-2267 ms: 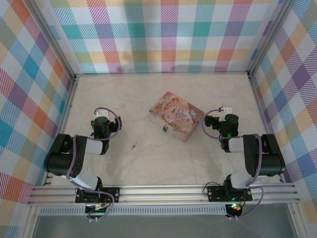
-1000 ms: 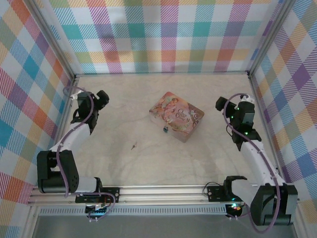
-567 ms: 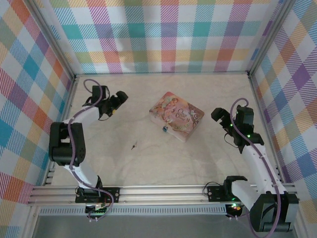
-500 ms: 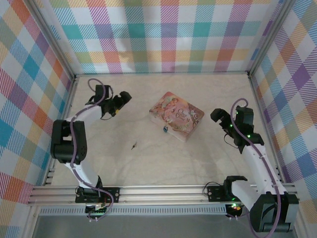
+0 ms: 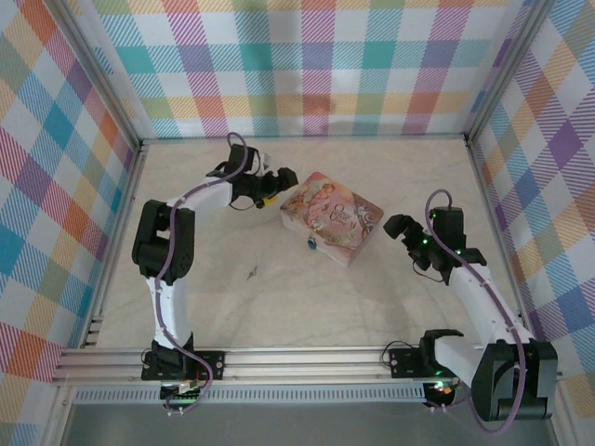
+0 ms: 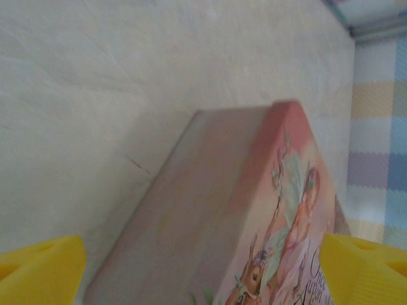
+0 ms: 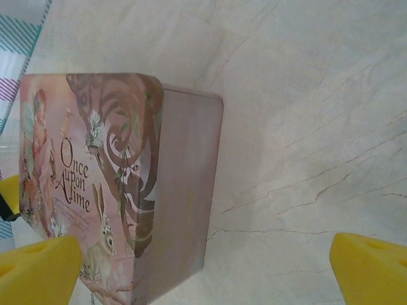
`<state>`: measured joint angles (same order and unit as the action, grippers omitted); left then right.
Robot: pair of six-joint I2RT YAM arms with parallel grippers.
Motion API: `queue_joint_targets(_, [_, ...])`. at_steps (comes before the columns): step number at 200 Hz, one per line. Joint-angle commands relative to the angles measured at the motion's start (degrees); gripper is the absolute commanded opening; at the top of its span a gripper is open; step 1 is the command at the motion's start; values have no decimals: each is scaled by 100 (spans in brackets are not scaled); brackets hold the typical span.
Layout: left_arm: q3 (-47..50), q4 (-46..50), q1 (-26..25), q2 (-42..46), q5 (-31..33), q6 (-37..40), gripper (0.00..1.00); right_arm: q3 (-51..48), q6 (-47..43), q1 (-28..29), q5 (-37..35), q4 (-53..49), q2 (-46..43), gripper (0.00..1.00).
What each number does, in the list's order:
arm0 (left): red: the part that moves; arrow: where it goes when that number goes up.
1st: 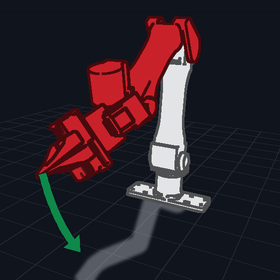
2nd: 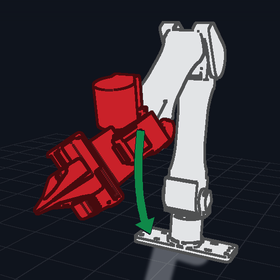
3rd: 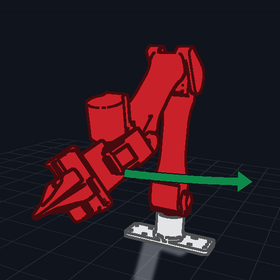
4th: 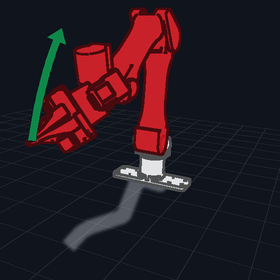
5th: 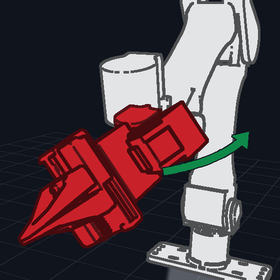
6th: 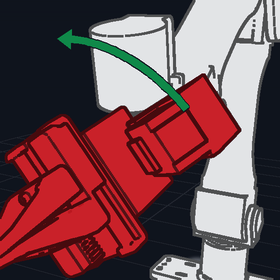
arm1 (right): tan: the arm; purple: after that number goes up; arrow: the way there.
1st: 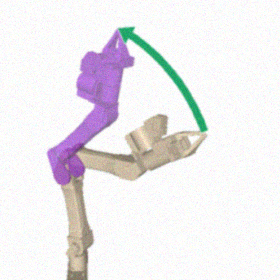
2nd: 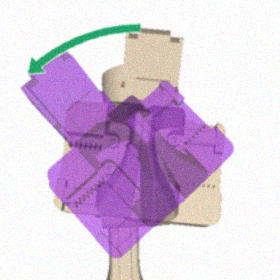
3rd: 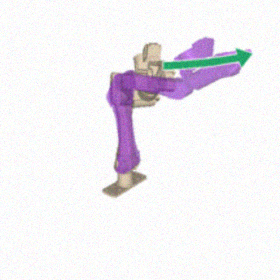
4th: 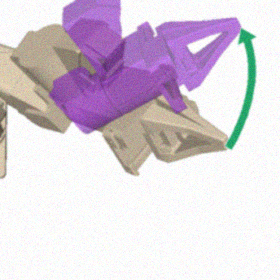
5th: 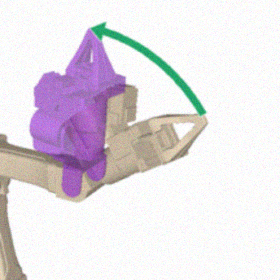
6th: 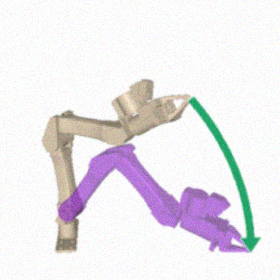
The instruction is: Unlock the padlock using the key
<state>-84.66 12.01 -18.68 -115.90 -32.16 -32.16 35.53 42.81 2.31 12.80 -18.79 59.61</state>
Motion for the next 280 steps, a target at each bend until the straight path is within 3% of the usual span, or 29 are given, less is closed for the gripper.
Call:
queue_joint_targets(1, [-207,313,-190,10,-277,318,94,-14,95,49,187,236,139,100])
queue_joint_targets(87, [939,48,-793,855,-243,351,93,551,35,104,506,639,1243,98])
queue_joint_targets(162, [1774,66,-1182,1590,174,327,93,1144,-43,259,853,774,2127,89])
queue_joint_targets(243, [2217,66,-1149,2132,935,159,79,2414,-263,1012,996,604,3434,79])
queue_joint_targets(280, [2377,137,-1052,2307,1274,56,71,2823,-558,1149,715,114,3644,82])
